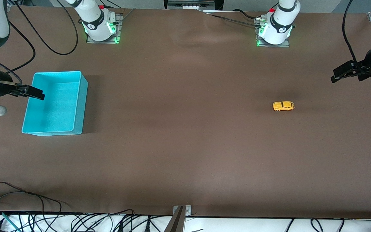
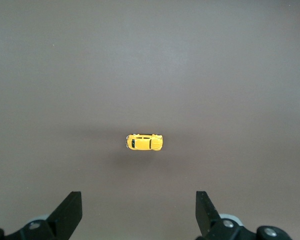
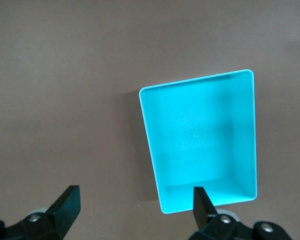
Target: Wind up and store yellow beetle car
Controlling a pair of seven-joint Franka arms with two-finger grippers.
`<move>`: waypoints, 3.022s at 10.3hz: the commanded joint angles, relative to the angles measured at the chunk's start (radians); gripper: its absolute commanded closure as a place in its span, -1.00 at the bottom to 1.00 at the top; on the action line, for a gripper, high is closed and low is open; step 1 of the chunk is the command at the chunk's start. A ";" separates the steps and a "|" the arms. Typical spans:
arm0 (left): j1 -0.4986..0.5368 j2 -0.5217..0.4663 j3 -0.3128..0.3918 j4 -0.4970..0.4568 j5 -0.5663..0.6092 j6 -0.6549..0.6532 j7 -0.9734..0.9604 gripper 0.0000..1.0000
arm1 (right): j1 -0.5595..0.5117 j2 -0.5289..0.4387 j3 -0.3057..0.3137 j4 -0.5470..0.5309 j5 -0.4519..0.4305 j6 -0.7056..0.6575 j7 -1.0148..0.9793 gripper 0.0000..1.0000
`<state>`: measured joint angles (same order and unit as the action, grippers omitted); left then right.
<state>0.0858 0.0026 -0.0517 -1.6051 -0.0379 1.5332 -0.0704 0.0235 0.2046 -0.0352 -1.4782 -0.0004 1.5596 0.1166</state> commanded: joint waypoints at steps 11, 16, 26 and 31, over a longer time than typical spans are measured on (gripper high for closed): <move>-0.004 0.016 -0.003 0.034 0.033 -0.021 0.021 -1.00 | -0.002 -0.004 0.000 -0.004 0.011 -0.001 -0.002 -1.00; -0.004 0.016 -0.003 0.034 0.033 -0.021 0.021 -1.00 | -0.002 -0.004 0.000 -0.004 0.011 -0.003 -0.002 -1.00; 0.026 0.029 0.003 0.014 0.032 -0.022 0.035 -1.00 | -0.005 -0.043 -0.006 -0.001 0.023 -0.012 0.000 -1.00; 0.031 0.049 0.006 -0.113 0.033 0.074 0.029 -1.00 | -0.005 -0.048 -0.005 -0.001 0.020 -0.024 -0.002 -1.00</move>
<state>0.1063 0.0415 -0.0424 -1.6921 -0.0234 1.5911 -0.0608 0.0218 0.1731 -0.0429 -1.4764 0.0037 1.5552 0.1156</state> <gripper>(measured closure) 0.000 0.000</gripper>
